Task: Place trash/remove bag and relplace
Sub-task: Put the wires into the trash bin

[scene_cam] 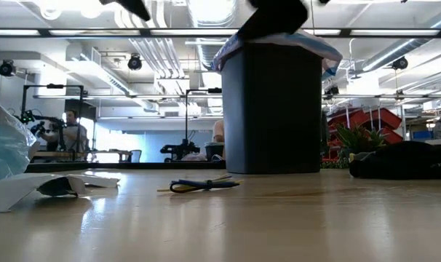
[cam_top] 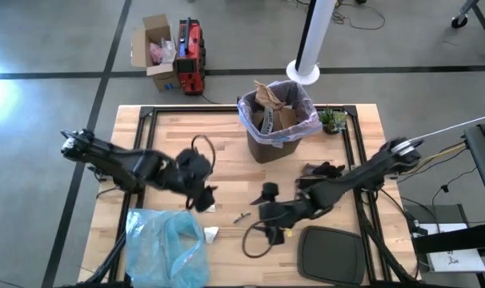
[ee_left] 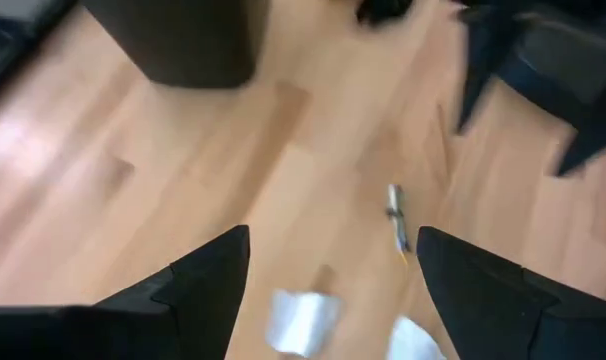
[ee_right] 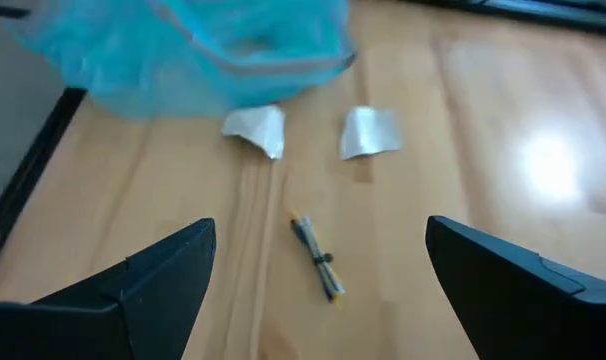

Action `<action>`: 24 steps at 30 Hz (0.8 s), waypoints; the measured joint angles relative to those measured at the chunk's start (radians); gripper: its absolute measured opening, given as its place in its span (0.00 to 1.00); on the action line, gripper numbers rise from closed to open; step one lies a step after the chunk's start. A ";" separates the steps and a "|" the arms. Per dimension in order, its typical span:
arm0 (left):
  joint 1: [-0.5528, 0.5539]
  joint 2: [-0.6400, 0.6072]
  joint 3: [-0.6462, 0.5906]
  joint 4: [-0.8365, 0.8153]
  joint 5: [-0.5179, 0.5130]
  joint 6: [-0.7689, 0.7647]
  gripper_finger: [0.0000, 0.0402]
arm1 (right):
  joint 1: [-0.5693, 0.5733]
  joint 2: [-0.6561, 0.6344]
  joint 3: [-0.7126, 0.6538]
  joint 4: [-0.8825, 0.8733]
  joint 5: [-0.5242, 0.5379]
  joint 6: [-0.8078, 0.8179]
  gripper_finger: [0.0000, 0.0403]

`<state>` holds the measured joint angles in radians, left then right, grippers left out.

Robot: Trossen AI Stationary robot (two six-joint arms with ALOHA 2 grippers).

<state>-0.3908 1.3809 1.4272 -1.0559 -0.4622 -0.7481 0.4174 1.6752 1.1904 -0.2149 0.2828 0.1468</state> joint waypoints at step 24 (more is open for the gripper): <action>-0.283 0.002 -0.274 0.315 -0.001 -0.267 0.54 | -0.113 0.417 -0.005 0.317 -0.112 -0.069 0.28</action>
<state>-0.6743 1.3833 1.1527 -0.7411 -0.4633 -1.0148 0.3048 2.0920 1.1849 0.1026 0.1706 0.0777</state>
